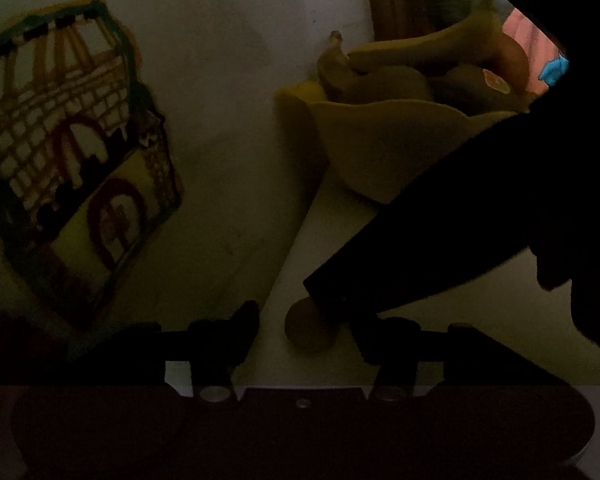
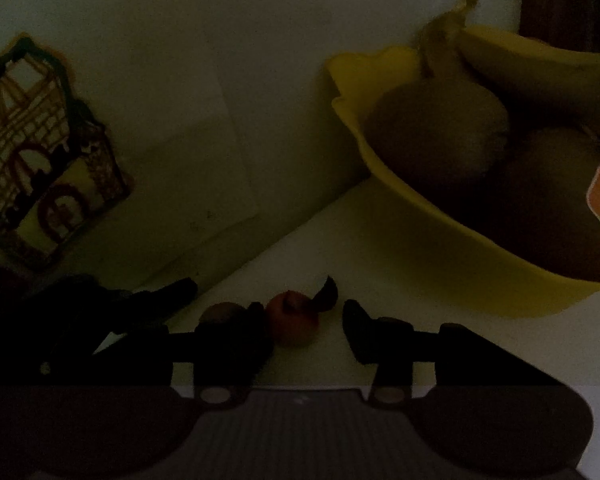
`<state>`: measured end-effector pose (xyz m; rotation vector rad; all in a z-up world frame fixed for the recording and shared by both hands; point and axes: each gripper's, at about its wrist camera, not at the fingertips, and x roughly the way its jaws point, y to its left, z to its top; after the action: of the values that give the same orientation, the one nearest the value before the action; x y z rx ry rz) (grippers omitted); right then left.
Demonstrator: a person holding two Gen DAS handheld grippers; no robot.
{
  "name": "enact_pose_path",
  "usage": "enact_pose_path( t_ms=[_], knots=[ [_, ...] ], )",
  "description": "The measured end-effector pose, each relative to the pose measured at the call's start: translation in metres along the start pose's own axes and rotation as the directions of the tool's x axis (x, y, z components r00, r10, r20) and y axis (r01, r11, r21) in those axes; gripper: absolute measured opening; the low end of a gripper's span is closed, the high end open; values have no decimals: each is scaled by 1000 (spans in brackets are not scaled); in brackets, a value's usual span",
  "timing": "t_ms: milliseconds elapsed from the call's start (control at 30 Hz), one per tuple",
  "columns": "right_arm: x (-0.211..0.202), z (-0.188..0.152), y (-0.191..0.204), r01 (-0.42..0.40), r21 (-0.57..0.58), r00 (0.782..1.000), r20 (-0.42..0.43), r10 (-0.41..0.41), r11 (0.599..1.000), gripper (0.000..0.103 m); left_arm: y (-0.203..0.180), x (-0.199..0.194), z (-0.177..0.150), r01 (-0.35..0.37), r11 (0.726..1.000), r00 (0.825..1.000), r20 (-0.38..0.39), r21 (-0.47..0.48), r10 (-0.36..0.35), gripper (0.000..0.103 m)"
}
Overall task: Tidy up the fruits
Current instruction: 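Grasp the cherry tomato with the right tool while the left tool grasps the kiwi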
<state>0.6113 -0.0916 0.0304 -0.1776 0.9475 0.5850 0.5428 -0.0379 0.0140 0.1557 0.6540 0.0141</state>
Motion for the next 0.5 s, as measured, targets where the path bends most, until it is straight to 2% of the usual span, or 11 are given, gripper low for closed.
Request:
enact_pose_path(
  t_ms=[267,400,500],
  knots=[
    [3,0,-4,-24,18,1000,8,23,1000,33,-2,0,2,51,999,999,-4,2,-51,33],
    [0,-3,-11,-36,39,999,20,35,999,33,-5,-3,-1,53,998,999,-4,16,-53,28],
    [-6,-9,-13,-33,58,999,29,31,998,32,-5,-7,-4,40,999,999,-12,6,-40,28]
  ],
)
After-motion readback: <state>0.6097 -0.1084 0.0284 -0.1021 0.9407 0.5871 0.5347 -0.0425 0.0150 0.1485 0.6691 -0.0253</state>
